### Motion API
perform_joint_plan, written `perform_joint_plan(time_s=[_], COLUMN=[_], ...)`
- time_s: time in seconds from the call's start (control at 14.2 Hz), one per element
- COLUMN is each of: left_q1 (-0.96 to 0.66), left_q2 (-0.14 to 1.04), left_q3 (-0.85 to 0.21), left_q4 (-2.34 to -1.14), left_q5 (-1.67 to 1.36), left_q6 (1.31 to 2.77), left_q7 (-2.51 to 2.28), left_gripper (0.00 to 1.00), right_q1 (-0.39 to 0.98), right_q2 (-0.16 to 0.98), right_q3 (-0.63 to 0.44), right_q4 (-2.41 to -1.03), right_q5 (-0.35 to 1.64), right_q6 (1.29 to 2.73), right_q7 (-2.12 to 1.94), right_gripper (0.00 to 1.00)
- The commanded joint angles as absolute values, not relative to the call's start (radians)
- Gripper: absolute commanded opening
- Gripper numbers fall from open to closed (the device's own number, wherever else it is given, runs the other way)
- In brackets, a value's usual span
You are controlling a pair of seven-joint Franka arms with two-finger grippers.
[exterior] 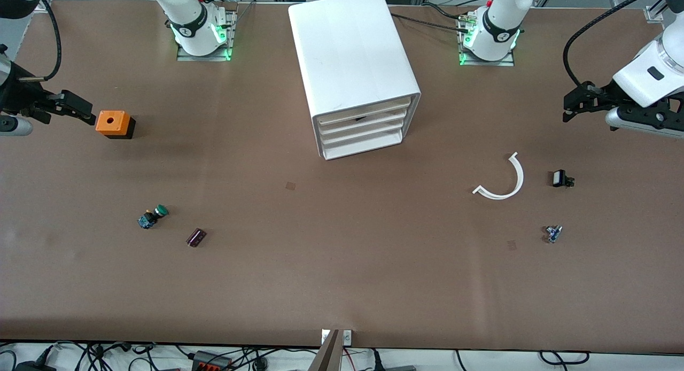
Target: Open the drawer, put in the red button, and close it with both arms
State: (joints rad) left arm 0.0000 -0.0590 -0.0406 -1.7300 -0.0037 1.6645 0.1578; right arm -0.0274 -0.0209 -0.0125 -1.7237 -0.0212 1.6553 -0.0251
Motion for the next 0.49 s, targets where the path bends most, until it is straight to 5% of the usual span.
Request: perform_joint_plan(time_s=[0.0, 0.42], left_q1=[0.002, 0.0], left_q2=[-0.071, -0.057], left_q3=[-0.046, -0.048], left_q4=[-1.717, -1.697], left_q5=[-0.009, -0.008], left_q6=[1.641, 1.637], left_q7=[0.17, 0.173], left_gripper=[1.0, 1.0], right_q1=[-0.037, -0.032], right_q2=[-0.06, -0.075], right_q3=[-0.008, -0.006], right_q4=[-1.755, -1.772], right_q5=[-0.018, -0.02], right_q6=[1.654, 1.652], right_q7=[-0.028, -0.028], right_gripper=[1.0, 1.0])
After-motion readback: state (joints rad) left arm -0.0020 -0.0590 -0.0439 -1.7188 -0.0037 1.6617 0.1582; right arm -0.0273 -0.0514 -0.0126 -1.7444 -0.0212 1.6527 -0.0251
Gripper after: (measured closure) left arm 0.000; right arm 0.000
